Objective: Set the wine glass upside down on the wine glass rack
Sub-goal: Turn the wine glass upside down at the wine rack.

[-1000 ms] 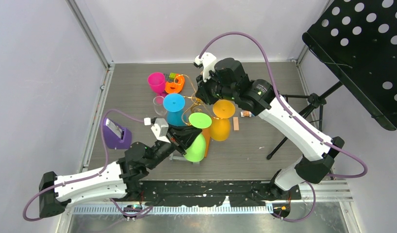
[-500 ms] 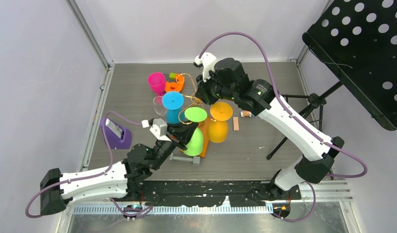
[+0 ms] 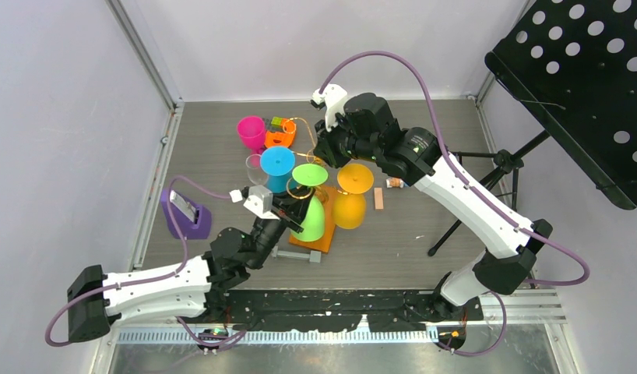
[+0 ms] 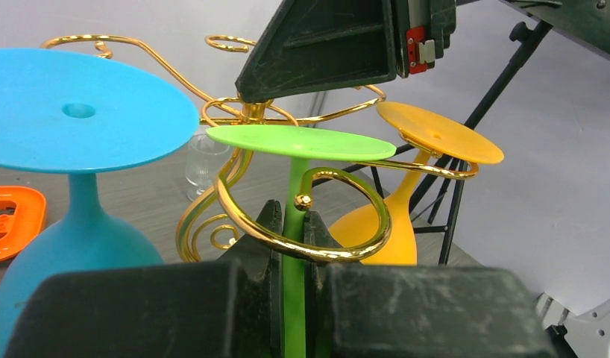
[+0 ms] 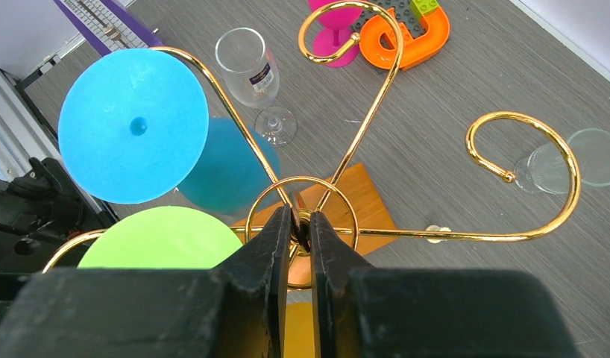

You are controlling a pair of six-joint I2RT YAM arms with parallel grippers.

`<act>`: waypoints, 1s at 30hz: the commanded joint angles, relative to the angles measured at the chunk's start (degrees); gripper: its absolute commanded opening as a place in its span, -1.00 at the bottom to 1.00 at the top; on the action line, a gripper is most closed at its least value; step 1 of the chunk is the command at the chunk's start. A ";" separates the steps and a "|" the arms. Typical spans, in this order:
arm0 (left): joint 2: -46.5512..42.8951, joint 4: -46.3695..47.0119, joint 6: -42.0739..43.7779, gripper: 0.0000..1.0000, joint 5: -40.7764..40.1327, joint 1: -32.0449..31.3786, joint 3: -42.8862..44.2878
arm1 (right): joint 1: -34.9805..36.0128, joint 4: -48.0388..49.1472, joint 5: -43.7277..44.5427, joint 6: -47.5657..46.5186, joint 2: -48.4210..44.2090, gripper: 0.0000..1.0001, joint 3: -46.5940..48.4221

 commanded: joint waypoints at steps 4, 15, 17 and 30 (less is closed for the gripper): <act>-4.64 3.29 1.08 -1.00 -4.07 0.03 0.13 | -0.30 0.03 1.21 0.87 -1.41 -0.87 -0.42; -13.36 -2.31 -1.30 -1.00 1.26 0.02 -3.54 | -0.28 0.49 -0.52 1.34 -0.79 -0.87 -0.29; -14.10 -3.41 -1.85 -1.00 4.47 0.02 -3.80 | -0.28 0.54 -0.56 1.43 -0.68 -0.87 -0.19; -8.51 -12.77 -4.01 -1.00 11.07 -0.04 0.30 | -0.27 -0.33 -0.77 1.29 -0.66 -0.86 0.58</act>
